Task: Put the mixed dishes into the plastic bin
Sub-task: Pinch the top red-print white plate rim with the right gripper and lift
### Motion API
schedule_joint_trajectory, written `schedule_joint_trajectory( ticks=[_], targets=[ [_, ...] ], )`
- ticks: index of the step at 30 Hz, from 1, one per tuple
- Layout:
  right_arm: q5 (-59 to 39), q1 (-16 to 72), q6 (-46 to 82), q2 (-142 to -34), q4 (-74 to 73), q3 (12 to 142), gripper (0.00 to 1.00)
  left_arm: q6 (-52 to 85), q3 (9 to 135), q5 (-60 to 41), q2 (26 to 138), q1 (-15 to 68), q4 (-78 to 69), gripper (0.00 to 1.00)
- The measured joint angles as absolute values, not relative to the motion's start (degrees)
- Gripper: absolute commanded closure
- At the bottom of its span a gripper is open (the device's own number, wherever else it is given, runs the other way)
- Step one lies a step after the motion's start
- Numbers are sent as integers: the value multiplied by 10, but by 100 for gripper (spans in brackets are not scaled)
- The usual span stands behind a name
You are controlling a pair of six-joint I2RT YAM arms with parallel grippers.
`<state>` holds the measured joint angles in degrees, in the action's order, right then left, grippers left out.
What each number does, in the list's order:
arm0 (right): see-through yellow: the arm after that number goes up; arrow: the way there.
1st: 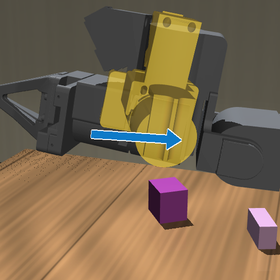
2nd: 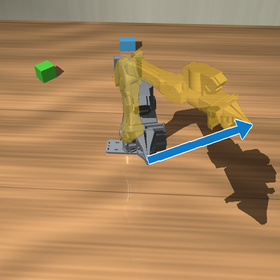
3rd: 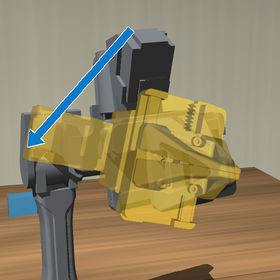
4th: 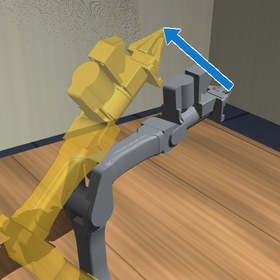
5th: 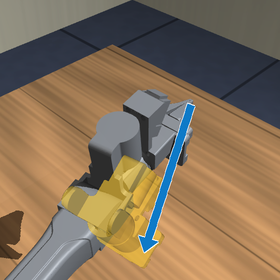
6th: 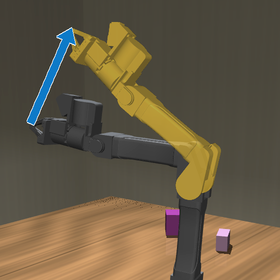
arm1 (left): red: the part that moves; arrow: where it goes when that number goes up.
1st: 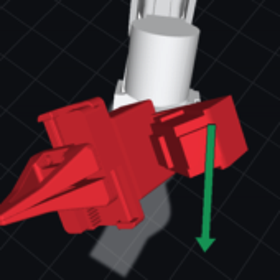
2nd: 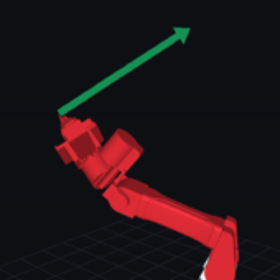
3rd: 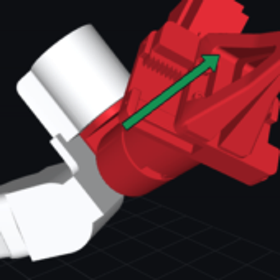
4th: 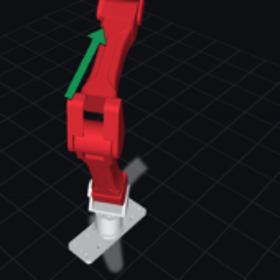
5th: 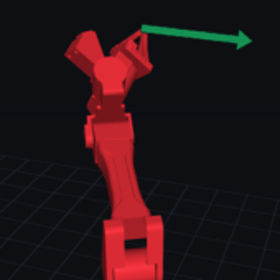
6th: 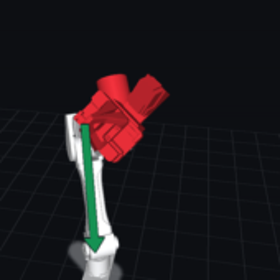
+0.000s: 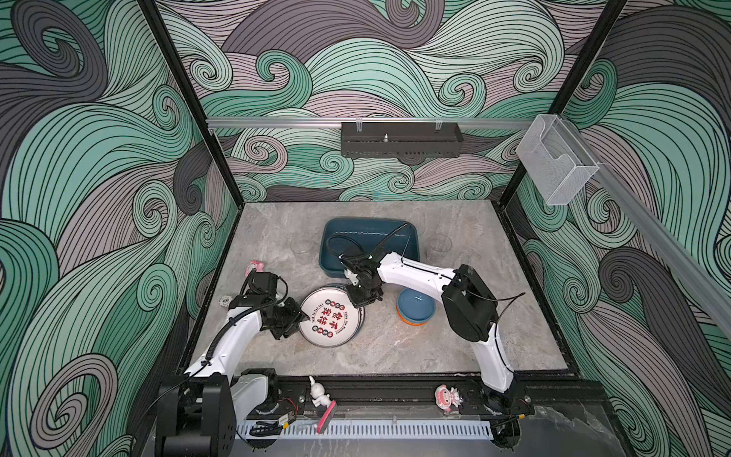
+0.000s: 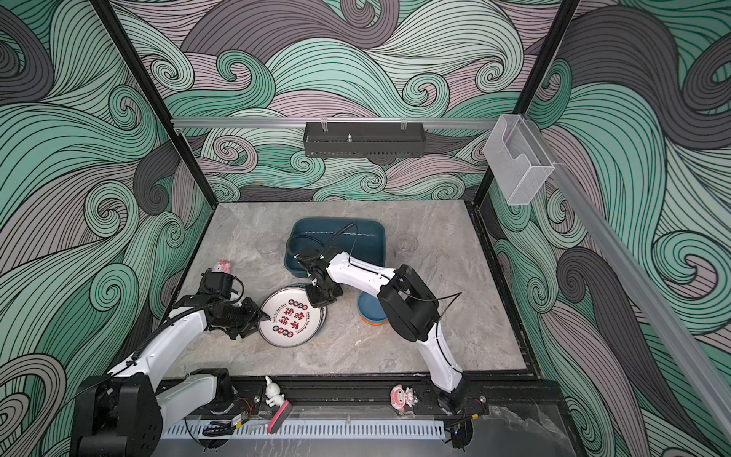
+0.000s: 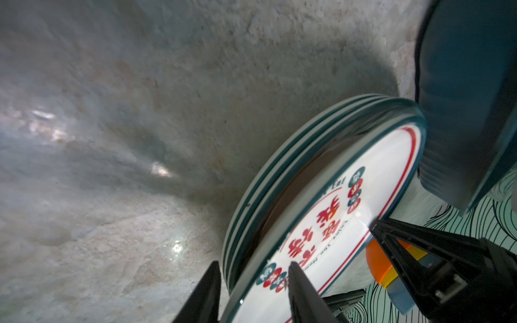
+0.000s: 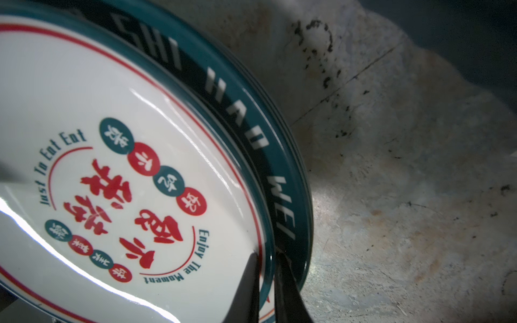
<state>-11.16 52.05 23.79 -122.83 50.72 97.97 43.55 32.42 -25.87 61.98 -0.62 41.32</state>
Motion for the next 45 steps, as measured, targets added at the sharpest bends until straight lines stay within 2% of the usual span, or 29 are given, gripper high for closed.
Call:
schedule_joint_trajectory(
  ticks=[27,37,45],
  targets=[
    [-109,517,238,-1229,508,980,86,433,336,-263,571,-6,459,94],
    [-105,513,244,-1205,513,976,76,428,344,-291,560,-6,453,100],
    [-127,509,250,-1099,493,954,69,434,354,-300,525,-6,441,100]
  ],
)
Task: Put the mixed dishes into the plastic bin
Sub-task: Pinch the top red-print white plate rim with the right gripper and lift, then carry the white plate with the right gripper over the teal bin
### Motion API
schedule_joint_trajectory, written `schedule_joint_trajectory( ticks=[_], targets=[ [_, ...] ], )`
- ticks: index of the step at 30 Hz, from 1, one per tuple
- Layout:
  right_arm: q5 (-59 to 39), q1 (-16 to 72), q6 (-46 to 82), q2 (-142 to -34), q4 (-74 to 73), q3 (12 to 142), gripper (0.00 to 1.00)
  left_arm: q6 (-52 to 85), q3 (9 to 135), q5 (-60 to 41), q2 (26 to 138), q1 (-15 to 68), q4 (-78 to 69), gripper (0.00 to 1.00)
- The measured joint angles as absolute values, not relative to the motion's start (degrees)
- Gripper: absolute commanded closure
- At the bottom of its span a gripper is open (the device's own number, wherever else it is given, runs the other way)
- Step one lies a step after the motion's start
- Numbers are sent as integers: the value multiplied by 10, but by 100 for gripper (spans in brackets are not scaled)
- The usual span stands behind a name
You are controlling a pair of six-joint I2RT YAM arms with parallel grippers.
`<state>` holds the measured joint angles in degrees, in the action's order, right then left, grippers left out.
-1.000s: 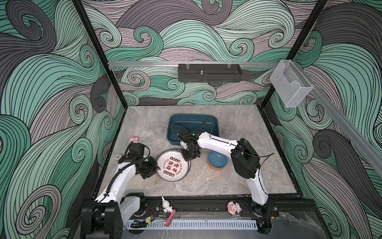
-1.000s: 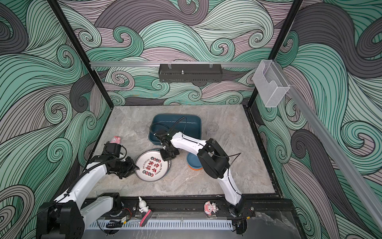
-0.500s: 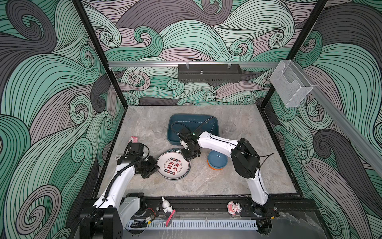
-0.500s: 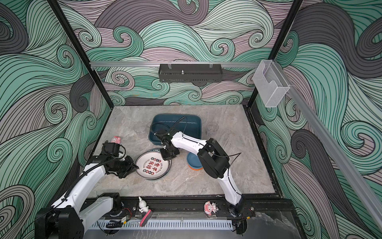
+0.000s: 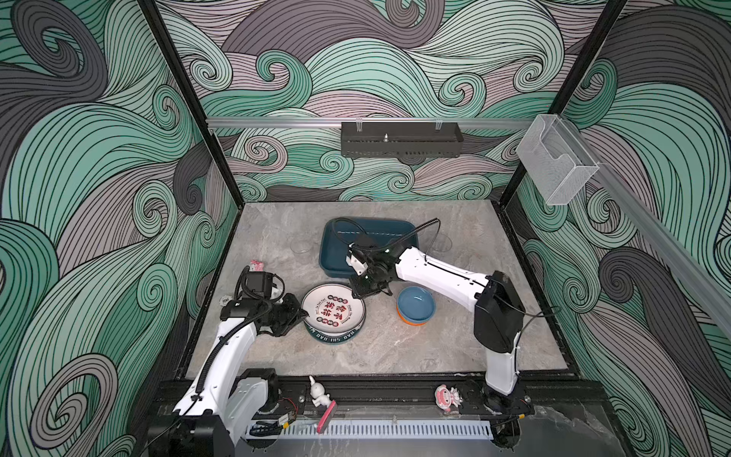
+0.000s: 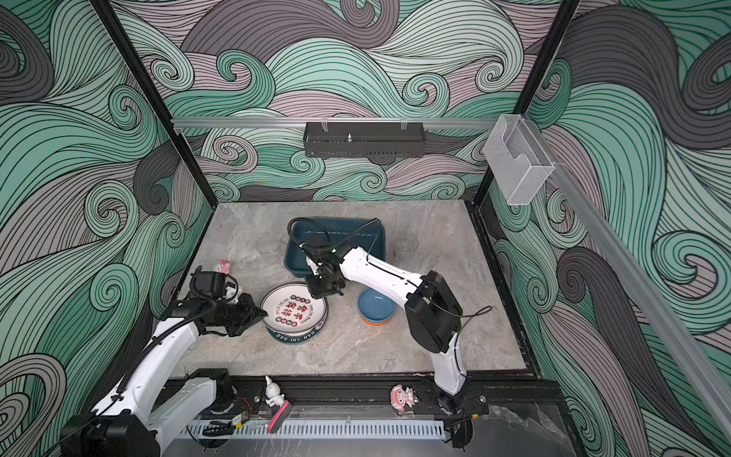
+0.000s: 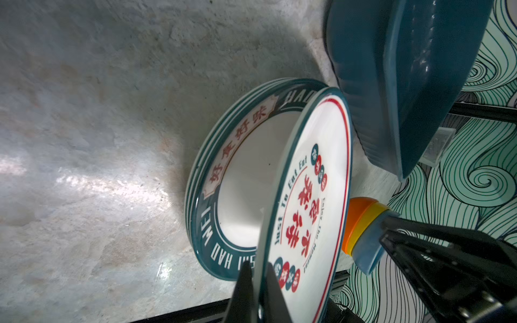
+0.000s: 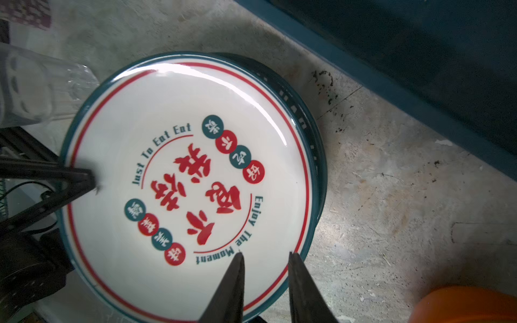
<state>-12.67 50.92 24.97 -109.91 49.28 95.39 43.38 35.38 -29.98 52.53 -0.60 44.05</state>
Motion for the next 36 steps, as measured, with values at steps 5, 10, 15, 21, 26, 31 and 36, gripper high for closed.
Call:
schedule_joint_trajectory(
  ticks=[5,10,15,21,26,31,36],
  targets=[
    [-138,491,262,-1044,473,921,64,445,368,-309,504,-6,430,100],
    [-160,457,282,-986,443,855,60,458,378,-328,486,-6,415,100],
    [-212,411,317,-923,381,780,56,474,387,-342,477,-6,389,100],
    [-279,362,373,-885,286,701,54,500,389,-356,479,0,344,100],
    [-327,343,418,-877,206,660,54,516,398,-356,492,19,318,100],
    [-359,337,454,-873,142,643,56,526,414,-354,510,42,301,100],
    [-376,336,474,-873,109,643,65,533,424,-349,520,67,287,100]
  ],
)
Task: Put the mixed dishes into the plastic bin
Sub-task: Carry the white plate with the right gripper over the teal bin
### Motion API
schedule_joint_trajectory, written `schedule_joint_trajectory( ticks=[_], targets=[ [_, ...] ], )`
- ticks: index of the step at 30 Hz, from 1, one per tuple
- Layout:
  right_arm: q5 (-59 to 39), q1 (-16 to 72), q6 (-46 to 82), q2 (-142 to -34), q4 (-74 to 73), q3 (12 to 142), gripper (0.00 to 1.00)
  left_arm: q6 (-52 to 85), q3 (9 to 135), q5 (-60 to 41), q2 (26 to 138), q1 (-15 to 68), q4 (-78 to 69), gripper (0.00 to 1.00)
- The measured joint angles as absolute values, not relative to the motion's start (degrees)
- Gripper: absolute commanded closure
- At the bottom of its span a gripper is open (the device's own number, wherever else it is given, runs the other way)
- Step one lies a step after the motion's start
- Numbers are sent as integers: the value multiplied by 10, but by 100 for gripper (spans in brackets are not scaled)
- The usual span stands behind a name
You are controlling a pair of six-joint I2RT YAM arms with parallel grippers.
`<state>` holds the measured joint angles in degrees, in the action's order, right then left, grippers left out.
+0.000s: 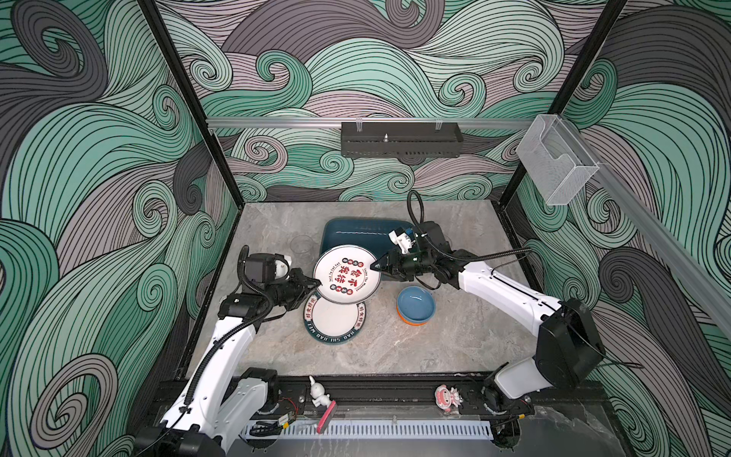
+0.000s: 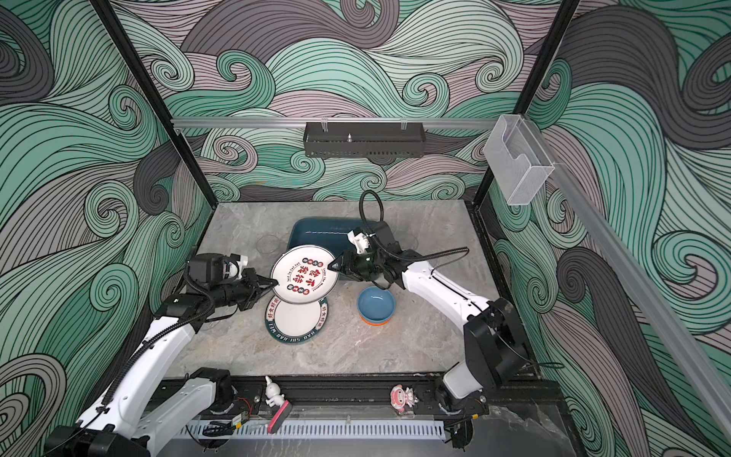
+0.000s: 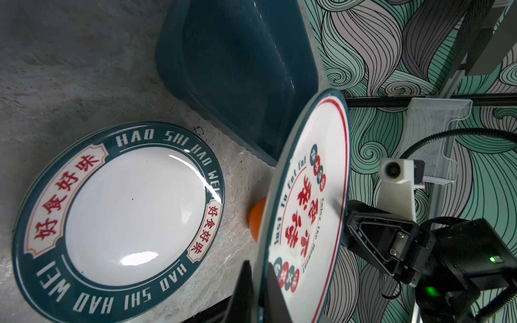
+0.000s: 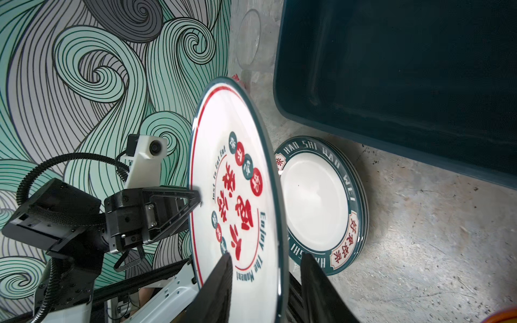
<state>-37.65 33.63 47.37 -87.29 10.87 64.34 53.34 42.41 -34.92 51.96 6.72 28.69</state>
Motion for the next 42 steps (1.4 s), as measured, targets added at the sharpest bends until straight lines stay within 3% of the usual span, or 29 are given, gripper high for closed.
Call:
schedule_joint_trajectory(
  ticks=[12,15,23,29,42],
  targets=[
    [-378,330,489,-874,102,640,92,542,435,-331,533,96,271,99],
    [-370,327,489,-875,110,640,97,540,441,-329,535,99,268,88],
    [-362,317,478,-875,114,638,100,544,442,-324,535,100,266,59],
    [-349,293,467,-883,121,641,100,535,442,-309,524,100,277,45],
    [-321,273,445,-990,151,758,100,533,382,-269,429,100,300,42]
  ],
)
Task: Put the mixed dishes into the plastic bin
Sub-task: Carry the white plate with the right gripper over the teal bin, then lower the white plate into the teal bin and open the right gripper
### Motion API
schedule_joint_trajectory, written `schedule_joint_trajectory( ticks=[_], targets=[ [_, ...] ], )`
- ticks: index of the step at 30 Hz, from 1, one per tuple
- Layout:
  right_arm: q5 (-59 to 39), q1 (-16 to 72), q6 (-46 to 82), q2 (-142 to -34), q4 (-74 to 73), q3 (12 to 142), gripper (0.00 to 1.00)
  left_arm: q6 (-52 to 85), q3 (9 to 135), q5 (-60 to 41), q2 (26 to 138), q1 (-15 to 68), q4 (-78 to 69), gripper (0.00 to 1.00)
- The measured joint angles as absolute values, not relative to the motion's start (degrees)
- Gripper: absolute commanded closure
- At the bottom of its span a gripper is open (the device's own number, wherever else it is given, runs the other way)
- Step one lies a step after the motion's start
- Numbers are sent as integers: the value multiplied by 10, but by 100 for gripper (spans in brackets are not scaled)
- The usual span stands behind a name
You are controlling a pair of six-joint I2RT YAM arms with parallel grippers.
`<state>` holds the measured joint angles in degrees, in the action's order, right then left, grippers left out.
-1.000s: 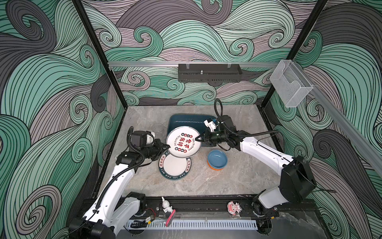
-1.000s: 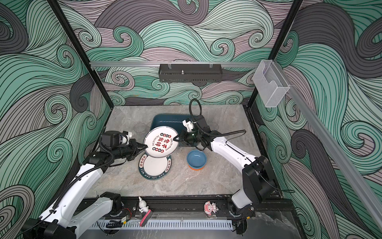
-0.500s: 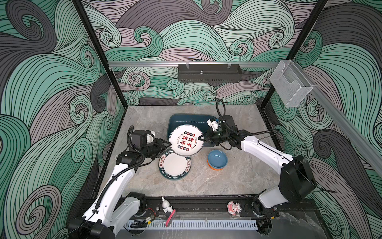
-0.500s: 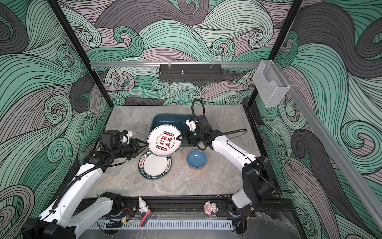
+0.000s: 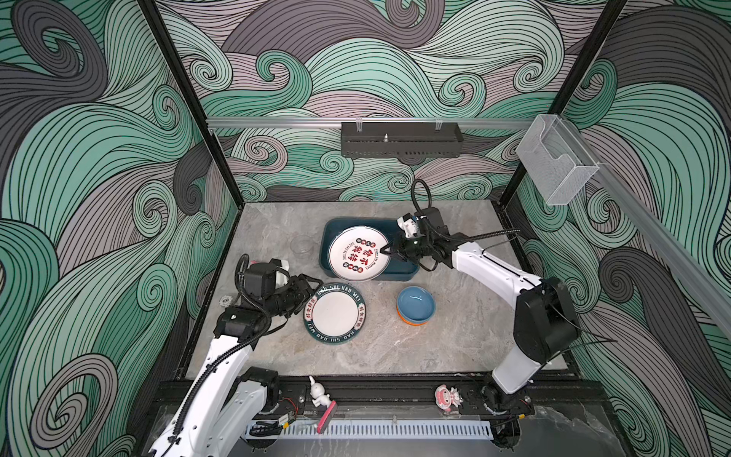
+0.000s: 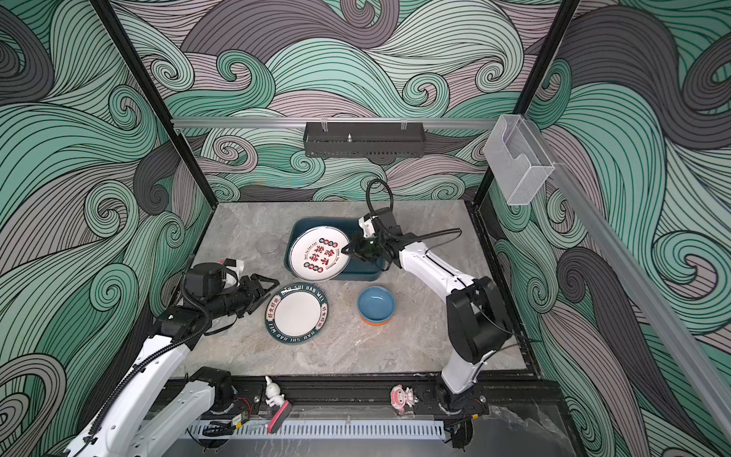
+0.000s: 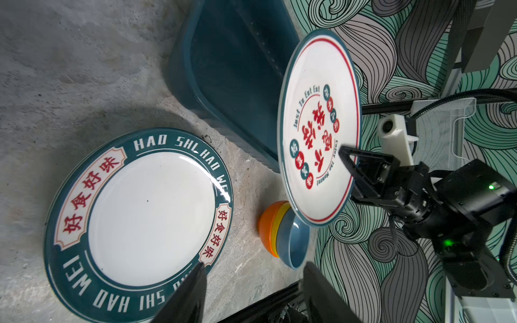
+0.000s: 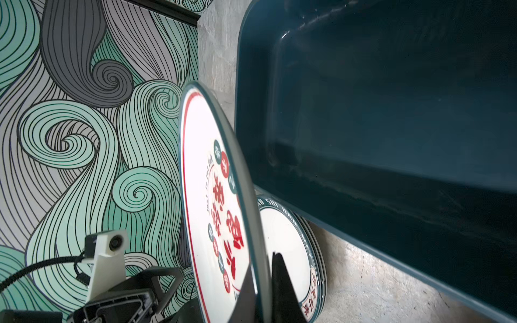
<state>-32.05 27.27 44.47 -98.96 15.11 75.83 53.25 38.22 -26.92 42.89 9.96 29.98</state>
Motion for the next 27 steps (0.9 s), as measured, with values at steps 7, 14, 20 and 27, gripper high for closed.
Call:
schedule_joint_trajectory(
  ticks=[7,14,20,27],
  targets=[
    [-309,267,444,-1077,157,822,100,534,369,-261,410,100,314,40],
    [-294,267,445,-1132,170,866,100,534,368,-260,405,100,315,40],
    [-283,266,446,-1175,170,901,100,534,362,-260,408,100,317,40],
    [-280,266,454,-1206,169,907,100,534,362,-260,408,100,317,40]
  ],
)
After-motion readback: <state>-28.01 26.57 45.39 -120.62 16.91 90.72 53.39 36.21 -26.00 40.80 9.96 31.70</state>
